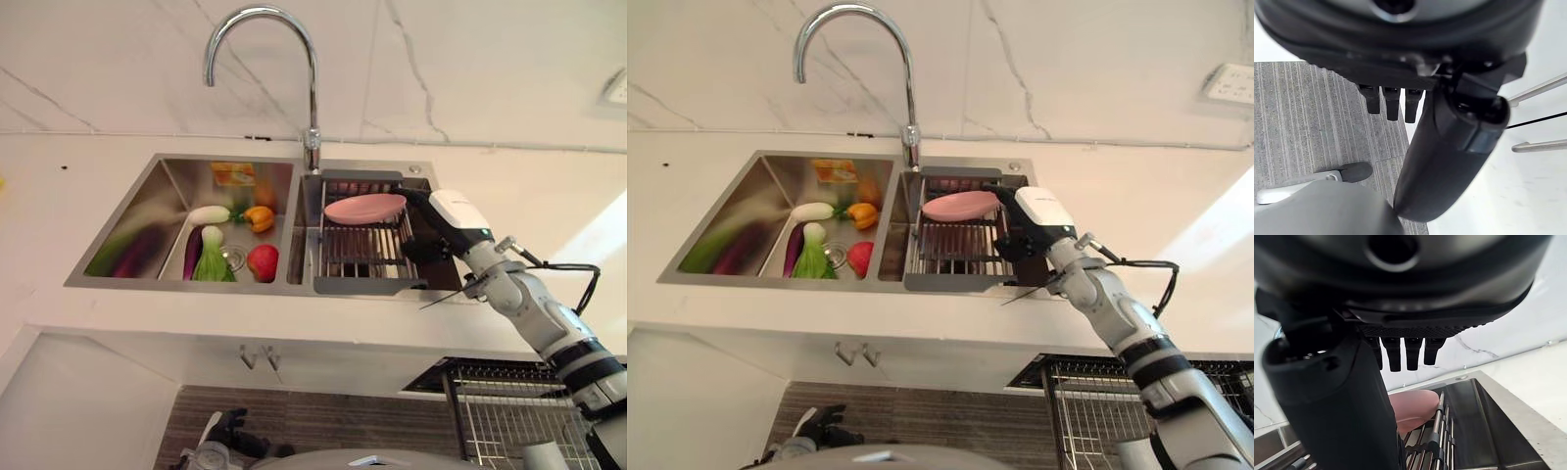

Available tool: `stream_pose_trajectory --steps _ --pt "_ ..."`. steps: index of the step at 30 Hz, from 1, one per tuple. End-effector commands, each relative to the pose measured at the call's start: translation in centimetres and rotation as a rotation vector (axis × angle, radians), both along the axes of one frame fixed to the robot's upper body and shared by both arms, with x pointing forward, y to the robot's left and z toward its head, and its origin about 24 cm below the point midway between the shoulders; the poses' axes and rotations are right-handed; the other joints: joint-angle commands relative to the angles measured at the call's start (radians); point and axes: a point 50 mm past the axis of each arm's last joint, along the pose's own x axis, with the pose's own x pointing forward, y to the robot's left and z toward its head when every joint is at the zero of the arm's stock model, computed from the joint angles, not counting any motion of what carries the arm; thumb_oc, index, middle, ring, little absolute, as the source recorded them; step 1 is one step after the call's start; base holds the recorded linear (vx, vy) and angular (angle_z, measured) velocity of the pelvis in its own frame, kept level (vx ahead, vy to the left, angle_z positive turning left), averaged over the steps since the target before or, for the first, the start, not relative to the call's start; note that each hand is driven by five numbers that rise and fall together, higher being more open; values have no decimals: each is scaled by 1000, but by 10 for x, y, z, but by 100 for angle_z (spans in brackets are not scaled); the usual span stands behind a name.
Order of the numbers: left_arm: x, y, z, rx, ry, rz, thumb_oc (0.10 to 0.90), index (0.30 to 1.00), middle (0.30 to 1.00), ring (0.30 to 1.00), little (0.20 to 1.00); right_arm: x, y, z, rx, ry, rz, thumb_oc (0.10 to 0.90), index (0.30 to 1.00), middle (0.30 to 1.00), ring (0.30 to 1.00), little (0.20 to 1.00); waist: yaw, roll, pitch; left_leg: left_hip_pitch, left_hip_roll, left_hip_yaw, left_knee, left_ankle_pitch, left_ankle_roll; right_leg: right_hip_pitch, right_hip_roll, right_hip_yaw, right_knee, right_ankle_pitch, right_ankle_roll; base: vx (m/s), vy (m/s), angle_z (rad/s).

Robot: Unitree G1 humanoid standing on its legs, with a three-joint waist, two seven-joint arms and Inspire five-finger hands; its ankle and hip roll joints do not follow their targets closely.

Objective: Place the dishes in the dishwasher.

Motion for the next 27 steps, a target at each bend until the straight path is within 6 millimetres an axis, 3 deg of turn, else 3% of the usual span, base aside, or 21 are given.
stream_pose_trajectory --steps 1,14,15,16,19,27 --pt "-7 3 -2 38 56 -72 800 900 900 900 900 23 15 58 62 -259 30 800 900 900 900 900 25 -51 -19 19 6 2 4 -60 -1 9 -62 4 33 -8 57 0 2 6" --pt "-3 5 0 47 28 -81 800 900 900 900 900 50 11 42 -112 -181 -56 800 900 900 900 900 70 -60 -14 -14 -9 -35 4 -52 -6 10 -69 -41 17 -2 62 0 1 12" --pt "-3 5 0 45 25 -80 800 900 900 900 900 52 11 41 -122 -179 -63 565 547 547 547 547 72 -61 -14 -16 -10 -37 4 -51 -6 10 -69 -43 15 -1 62 -7 7 15" --pt "-2 5 0 47 21 -84 800 900 900 900 900 54 10 37 -152 -174 -80 400 300 300 300 300 80 -64 -13 -19 -11 -42 4 -50 -7 10 -70 -48 13 0 62 -9 7 13" --pt "2 3 1 41 6 -85 800 900 900 900 900 55 10 34 -180 -178 -88 400 300 300 300 300 85 -66 -12 -23 -11 -48 4 -49 -8 10 -70 -55 13 -1 62 -4 4 3" --pt "11 7 4 52 -33 -60 800 900 900 900 900 45 2 52 -267 -351 -101 400 300 300 300 300 95 -73 -9 -30 -14 -63 4 -50 -11 13 -70 -75 12 -3 64 -17 -1 5"
